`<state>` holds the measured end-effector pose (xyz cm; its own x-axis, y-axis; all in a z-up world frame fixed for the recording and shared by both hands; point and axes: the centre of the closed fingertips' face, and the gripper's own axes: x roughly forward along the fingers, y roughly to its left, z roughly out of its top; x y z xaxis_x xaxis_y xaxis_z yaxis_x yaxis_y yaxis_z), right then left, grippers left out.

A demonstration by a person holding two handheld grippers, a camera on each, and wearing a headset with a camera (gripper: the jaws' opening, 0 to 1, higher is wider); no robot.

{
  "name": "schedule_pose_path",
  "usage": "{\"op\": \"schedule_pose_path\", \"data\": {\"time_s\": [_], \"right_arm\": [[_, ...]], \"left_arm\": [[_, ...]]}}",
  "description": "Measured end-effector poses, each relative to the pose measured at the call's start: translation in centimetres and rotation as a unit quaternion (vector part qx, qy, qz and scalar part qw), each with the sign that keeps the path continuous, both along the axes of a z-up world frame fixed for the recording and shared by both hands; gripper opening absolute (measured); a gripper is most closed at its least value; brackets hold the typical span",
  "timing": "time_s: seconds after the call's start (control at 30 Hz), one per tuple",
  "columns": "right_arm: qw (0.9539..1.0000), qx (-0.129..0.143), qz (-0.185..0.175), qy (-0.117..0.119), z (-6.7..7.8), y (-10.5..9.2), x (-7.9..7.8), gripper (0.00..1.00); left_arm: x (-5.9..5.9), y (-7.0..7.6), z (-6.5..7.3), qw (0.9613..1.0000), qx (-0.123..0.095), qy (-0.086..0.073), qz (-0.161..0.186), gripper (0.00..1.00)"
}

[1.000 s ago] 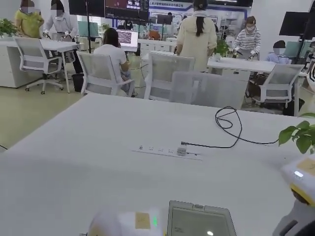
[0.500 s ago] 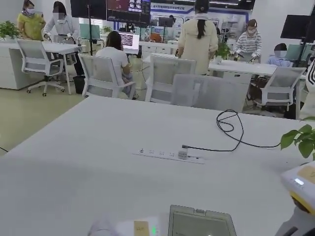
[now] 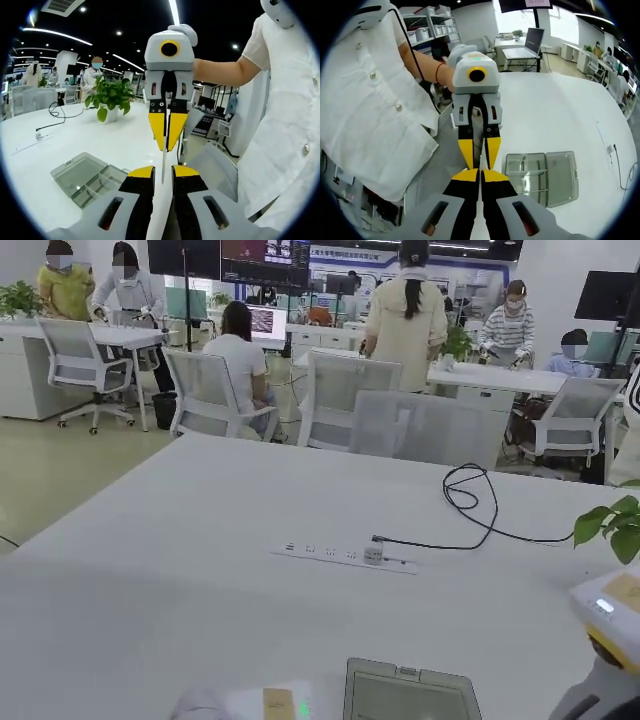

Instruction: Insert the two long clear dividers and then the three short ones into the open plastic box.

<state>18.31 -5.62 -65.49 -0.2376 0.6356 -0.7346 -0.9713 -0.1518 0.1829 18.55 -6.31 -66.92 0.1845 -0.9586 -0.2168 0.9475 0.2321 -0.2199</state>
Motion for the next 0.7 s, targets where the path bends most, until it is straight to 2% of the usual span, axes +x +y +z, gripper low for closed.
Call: {"op": "schedule_pose_path", "data": {"time_s": [0.27,0.43,0.7], "right_arm": [[0.9996,0.001,-0.022,-0.017,-0.1,0.0,1.4,0.03],[0.999,-0.001,-0.035,-0.029,-0.4,-0.2,2.5,0.03],[0.9975,-0.005,-0.055,-0.045,-1.2,-0.2,4.3,0.03]], "left_arm": [[0.6,1.5,-0.9,0.9995,0.015,0.003,0.028,0.22],[1.1,2.6,-1.7,0.9983,0.031,-0.009,0.049,0.38],[1.3,3.9,-2.8,0.9966,0.053,-0.018,0.06,0.57]]}}
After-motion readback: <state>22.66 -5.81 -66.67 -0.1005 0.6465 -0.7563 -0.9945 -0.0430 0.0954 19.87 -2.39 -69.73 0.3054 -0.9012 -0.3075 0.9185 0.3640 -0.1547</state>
